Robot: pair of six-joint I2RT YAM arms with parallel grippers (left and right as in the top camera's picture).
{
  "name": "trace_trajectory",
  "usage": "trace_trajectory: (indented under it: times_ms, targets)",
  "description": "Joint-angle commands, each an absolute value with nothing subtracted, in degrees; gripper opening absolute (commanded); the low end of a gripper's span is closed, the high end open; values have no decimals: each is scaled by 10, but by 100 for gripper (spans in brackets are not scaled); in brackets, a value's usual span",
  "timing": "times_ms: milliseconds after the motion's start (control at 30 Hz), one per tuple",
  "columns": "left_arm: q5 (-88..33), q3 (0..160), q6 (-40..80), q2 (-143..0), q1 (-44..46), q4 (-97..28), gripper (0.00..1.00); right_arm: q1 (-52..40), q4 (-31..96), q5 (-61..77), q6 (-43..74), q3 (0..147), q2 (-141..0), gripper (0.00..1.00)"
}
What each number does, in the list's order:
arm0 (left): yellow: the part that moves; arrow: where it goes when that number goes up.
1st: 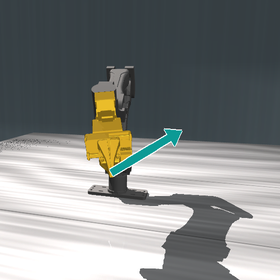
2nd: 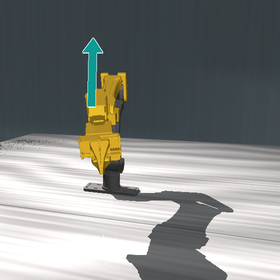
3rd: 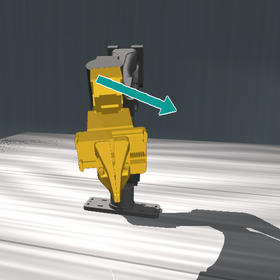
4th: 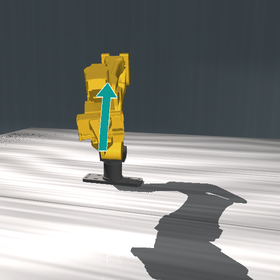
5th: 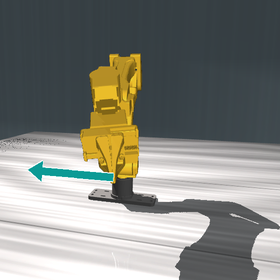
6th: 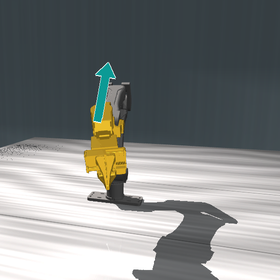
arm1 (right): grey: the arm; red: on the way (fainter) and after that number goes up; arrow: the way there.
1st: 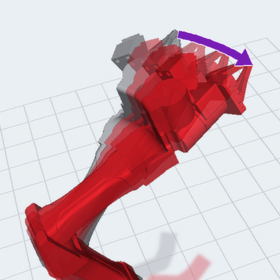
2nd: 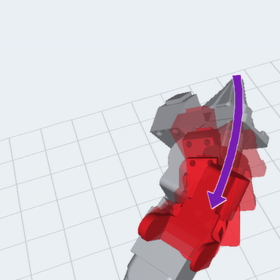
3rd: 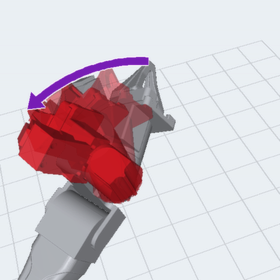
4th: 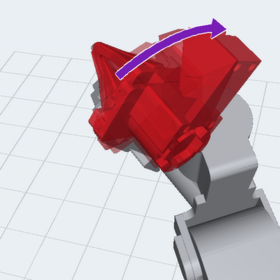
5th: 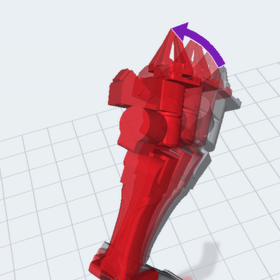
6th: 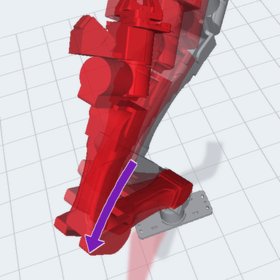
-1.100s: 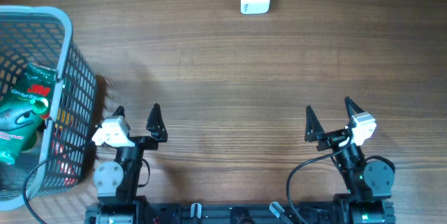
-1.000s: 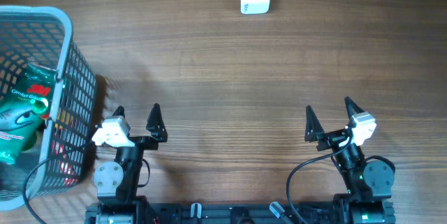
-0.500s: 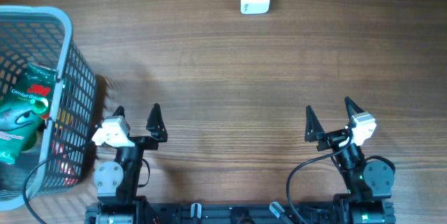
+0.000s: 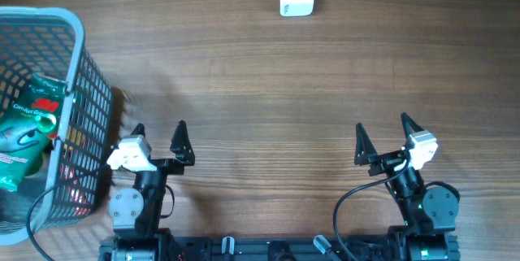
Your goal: Scan the item barcode
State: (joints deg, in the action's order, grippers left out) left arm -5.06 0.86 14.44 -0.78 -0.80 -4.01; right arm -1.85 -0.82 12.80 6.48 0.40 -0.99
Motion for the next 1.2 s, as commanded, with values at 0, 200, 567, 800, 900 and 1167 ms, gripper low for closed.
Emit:
trace_trajectory:
  times_ms: [0, 200, 567, 800, 900, 1167]
  targets:
    - [-59, 3, 141, -3, -9, -38, 100, -21, -10, 118, 75, 3, -4, 100]
    - [-59, 3, 141, -3, -9, -38, 100, -21, -10, 118, 75, 3, -4, 100]
    - [-59, 3, 141, -3, -9, -38, 100, -21, -10, 118, 75, 3, -4, 100]
    - [-59, 3, 141, -3, -9, -38, 100, -21, -10, 118, 75, 3, -4, 100]
    - [-55, 3, 141, -3, -9, -38, 100, -21, -10, 118, 75, 3, -4, 100]
    - [-96, 3, 176, -3, -8, -32, 100, -21, -10, 118, 75, 3, -4, 100]
